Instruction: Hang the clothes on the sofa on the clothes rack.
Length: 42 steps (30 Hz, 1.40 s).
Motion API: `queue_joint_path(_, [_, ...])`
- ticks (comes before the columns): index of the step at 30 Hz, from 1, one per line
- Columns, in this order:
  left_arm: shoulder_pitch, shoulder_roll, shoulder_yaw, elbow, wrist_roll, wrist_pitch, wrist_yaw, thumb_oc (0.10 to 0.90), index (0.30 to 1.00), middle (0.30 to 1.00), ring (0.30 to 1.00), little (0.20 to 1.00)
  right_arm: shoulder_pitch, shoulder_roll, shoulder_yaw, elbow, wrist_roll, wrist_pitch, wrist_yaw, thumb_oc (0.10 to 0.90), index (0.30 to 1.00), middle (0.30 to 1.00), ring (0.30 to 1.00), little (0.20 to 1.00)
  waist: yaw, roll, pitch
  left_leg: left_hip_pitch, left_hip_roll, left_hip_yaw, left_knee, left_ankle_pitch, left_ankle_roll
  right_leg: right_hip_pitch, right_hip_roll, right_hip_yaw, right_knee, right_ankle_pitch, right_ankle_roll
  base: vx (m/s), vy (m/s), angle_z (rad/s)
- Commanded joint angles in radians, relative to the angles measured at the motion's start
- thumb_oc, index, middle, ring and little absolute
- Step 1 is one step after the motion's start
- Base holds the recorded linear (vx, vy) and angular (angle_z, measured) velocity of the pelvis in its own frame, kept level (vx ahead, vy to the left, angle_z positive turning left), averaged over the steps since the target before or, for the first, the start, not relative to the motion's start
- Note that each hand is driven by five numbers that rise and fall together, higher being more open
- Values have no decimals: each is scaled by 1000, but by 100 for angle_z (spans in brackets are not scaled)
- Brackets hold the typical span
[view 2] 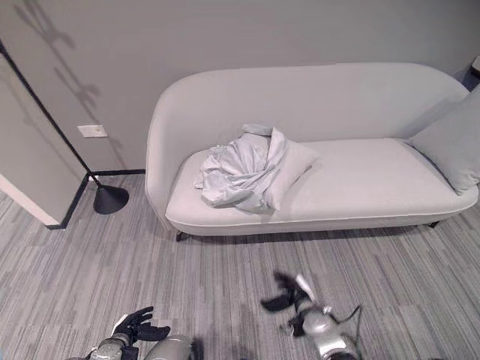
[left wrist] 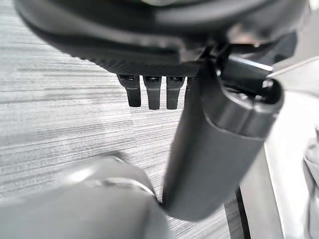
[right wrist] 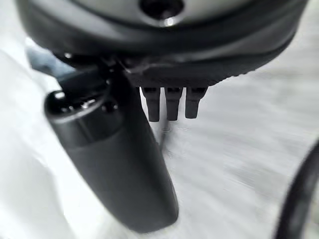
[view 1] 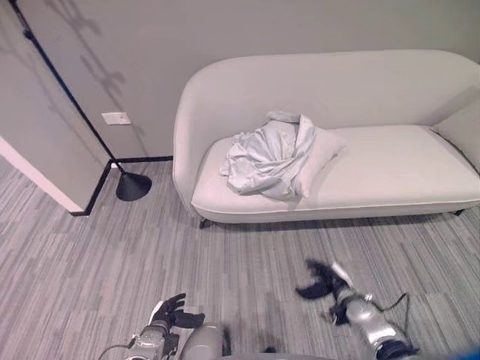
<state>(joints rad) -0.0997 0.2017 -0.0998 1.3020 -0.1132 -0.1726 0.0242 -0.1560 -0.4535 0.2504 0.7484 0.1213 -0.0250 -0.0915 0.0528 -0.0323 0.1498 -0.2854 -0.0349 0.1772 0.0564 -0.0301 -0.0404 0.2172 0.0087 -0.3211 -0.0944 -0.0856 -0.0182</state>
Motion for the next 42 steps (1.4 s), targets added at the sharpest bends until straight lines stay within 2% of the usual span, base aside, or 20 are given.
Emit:
queue_joint_path(1, [125,23,-102,122,61,49,36,800,900,900,900,900,-33,-52,-101,-84,-68,-61,-104,800,900,900,900,900,53,5,-31,109,-1,-64,-144,101,17,38,-25,28,8,-10,59,468,100,47])
queue_joint_path(3, [133,26,-105,127,86,51,37,800,900,900,900,900,-17,-53,-145,-106,-96,-52,-132,800,900,900,900,900,63,-8,-63,174,-26,-69,-144,123,57,64,-61,41,124,-43,85,736,201,-3])
queue_joint_path(4, [133,33,-103,124,89,52,38,800,900,900,900,900,-7,-52,-158,-106,-101,-47,-141,800,900,900,900,900,63,-19,-73,200,-38,-70,-143,120,78,48,-87,31,210,-16,100,895,365,-26])
queue_joint_path(5, [121,48,-99,99,76,50,46,800,900,900,900,900,10,-48,-185,-93,-113,-26,-167,800,900,900,900,900,59,-36,-80,281,-75,-63,-144,74,122,-32,-177,18,504,139,152,751,371,-25])
queue_joint_path(6, [112,56,-96,77,66,47,53,800,900,900,900,900,11,-45,-190,-101,-118,-19,-180,800,900,900,900,900,51,-35,-76,319,-90,-72,-144,48,140,-84,-215,23,636,181,148,550,301,-29])
queue_joint_path(7, [112,56,-96,77,66,48,53,800,900,900,900,900,10,-45,-190,-101,-118,-18,-180,800,900,900,900,900,49,-36,-78,316,-92,-74,-144,50,141,-88,-217,21,642,178,147,291,177,-24])
queue_joint_path(8, [93,66,-102,53,43,44,62,800,900,900,900,900,3,-42,-207,-84,-103,-21,-217,800,900,900,900,900,40,-36,-72,342,-105,-80,-144,34,153,-122,-246,18,735,229,148,453,206,-2])
queue_joint_path(10, [47,69,-159,-12,29,44,69,800,900,900,900,900,-32,-36,-234,-75,-88,-13,-278,800,900,900,900,900,27,-17,-74,406,-101,-90,-144,-17,162,-181,-298,-43,808,187,151,520,205,45])
queue_joint_path(11, [31,67,-196,-29,50,45,71,800,900,900,900,900,-46,-44,-244,-101,-98,-8,-299,800,900,900,900,900,20,-6,-68,419,-88,-98,-144,-27,156,-211,-279,-49,776,136,140,181,29,58])
queue_joint_path(13, [15,60,-233,-40,76,44,72,800,900,900,900,900,-45,-53,-266,-137,-105,-4,-323,800,900,900,900,900,13,8,-60,420,-73,-105,-144,-18,151,-246,-243,-54,714,98,108,95,-50,54])
queue_joint_path(15, [6,56,-263,-54,103,40,72,800,900,900,900,900,-40,-62,-288,-153,-105,-6,-343,800,900,900,900,900,4,17,-57,423,-63,-118,-144,-15,144,-251,-208,-40,622,83,106,133,-101,60])
queue_joint_path(16, [-24,53,-311,-62,148,31,77,800,900,900,900,900,-38,-88,-348,-135,-80,-20,-411,800,900,900,900,900,-4,29,-54,427,-44,-141,-144,-20,122,-247,-134,31,343,70,108,129,-110,45])
queue_joint_path(17, [-24,53,-311,-62,148,31,78,800,900,900,900,900,-38,-89,-348,-135,-80,-20,-411,800,900,900,900,900,-3,31,-53,428,-42,-141,-144,-20,122,-243,-131,30,336,74,108,264,-209,67])
queue_joint_path(18, [-48,49,-300,-65,136,25,92,800,900,900,900,900,-32,-103,-404,-152,-52,-31,-466,800,900,900,900,900,-8,29,-51,430,-35,-163,-144,-33,113,-242,-117,114,152,126,132,212,-171,66])
queue_joint_path(19, [-52,45,-283,-53,120,25,104,800,900,900,900,900,-25,-102,-436,-143,-20,-47,-491,800,900,900,900,900,-6,28,-49,435,-30,-176,-144,-40,109,-244,-123,160,93,176,143,288,-238,61])
queue_joint_path(22, [-33,31,-241,-3,86,29,116,800,900,900,900,900,-14,-115,-484,-89,30,-62,-529,800,900,900,900,900,-5,20,-56,452,-18,-209,-144,-48,99,-248,-142,223,65,251,152,234,-240,35])
queue_joint_path(25, [21,7,-186,76,82,37,118,800,900,900,900,900,-3,-102,-502,-97,30,-63,-532,800,900,900,900,900,4,-3,-85,480,1,-220,-144,-77,77,-187,-138,210,9,212,147,320,-356,58])
queue_joint_path(29, [93,-19,-75,142,-27,54,123,800,900,900,900,900,7,-94,-511,-111,1,-57,-557,800,900,900,900,900,16,0,-105,481,69,-251,-144,-71,37,-163,-87,180,7,149,113,254,-437,11])
queue_joint_path(33, [107,-32,-129,148,41,58,125,800,900,900,900,900,19,-148,-559,-58,40,-86,-563,800,900,900,900,900,13,0,-111,451,130,-274,-144,-37,-21,-139,-48,106,7,79,84,154,-320,72])
queue_joint_path(42, [83,-26,-243,84,75,40,129,800,900,900,900,900,-82,-284,-524,174,124,-114,-544,800,900,900,900,900,-1,17,-92,433,175,-244,-144,33,-74,-111,-24,44,7,21,51,94,-163,33])
